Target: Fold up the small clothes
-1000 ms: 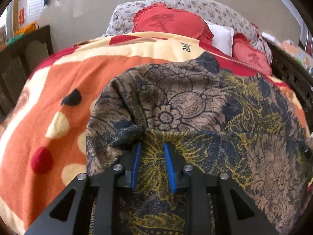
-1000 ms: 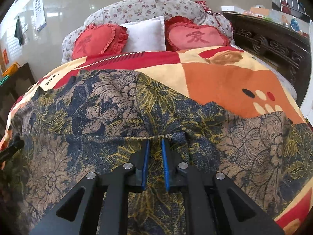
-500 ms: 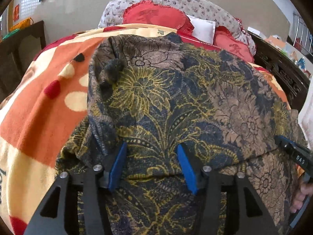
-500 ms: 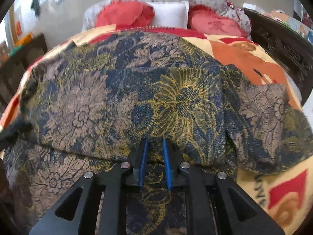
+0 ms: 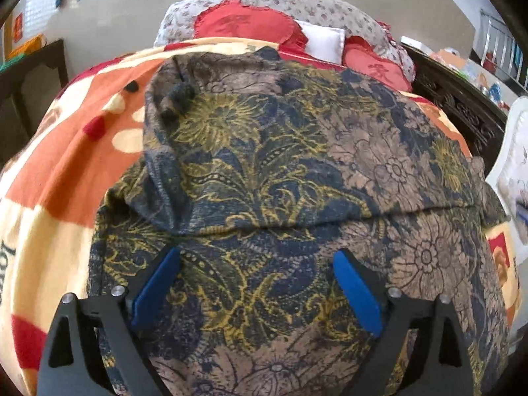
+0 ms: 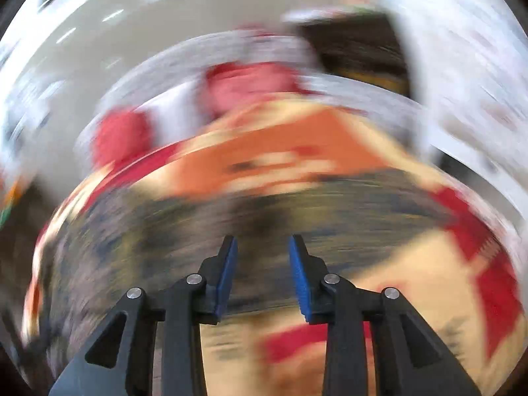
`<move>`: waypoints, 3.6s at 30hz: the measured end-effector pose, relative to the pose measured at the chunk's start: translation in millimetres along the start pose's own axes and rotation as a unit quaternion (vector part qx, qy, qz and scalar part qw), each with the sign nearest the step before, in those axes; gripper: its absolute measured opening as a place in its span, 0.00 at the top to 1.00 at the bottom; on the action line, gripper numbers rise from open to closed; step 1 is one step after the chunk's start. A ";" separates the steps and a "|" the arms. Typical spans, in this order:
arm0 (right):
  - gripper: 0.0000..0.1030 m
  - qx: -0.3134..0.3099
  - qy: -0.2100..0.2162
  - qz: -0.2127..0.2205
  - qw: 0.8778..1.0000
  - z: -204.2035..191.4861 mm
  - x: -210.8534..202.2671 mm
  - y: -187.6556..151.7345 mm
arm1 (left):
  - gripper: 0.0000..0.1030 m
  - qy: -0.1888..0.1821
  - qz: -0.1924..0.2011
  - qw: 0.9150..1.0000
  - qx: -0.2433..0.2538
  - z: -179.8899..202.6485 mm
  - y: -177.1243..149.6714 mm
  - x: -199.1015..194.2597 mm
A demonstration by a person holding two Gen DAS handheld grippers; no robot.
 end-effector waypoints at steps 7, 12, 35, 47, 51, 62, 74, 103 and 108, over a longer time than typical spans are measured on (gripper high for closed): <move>0.55 0.325 0.072 -0.083 0.939 147.5 57.4 2.8 | 0.04 0.024 -0.009 1.000 0.009 3.0 1.1 7.4; 0.50 0.360 0.098 -0.073 0.925 146.5 79.1 1.1 | 0.04 0.025 -0.009 1.000 0.005 2.1 1.5 8.2; 0.83 0.082 0.097 0.122 0.984 37.7 -87.5 158.5 | 0.04 -0.002 0.005 1.000 -0.015 -3.8 3.1 3.9; 0.83 -0.160 0.312 0.027 0.936 -283.2 -94.4 33.2 | 0.04 -0.039 0.042 0.994 -0.088 -29.3 -6.4 -21.0; 0.83 -0.204 0.382 -0.014 0.901 -378.3 -99.8 -32.6 | 0.04 -0.041 0.056 0.992 -0.101 -33.2 -16.0 -34.1; 0.83 -0.293 0.377 -0.143 0.867 -480.2 -46.4 -195.7 | 0.04 -0.052 0.060 0.990 -0.115 -38.2 -19.4 -35.7; 0.77 -0.289 0.351 -0.272 0.848 -484.3 3.2 -236.8 | 0.03 -0.052 0.057 0.991 -0.113 -37.7 -19.7 -34.1; 0.65 -0.336 0.246 -0.115 0.902 -293.6 4.5 -227.5 | 0.28 -0.160 -0.003 0.982 -0.097 -56.2 79.7 42.7; 0.65 -0.331 0.248 -0.117 0.903 -292.3 5.5 -225.1 | 0.78 -0.168 -0.017 0.980 -0.106 -54.2 76.5 34.1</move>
Point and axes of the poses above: each gripper's, at about its wrist camera, not at the fingertips, and x roughly the way its jaws point, z to its right, y to its top, the point moved 4 cm from there along x, roughly the way its jaws point, and after that the axes turned 7 degrees about -y, right-handed, at the moved point
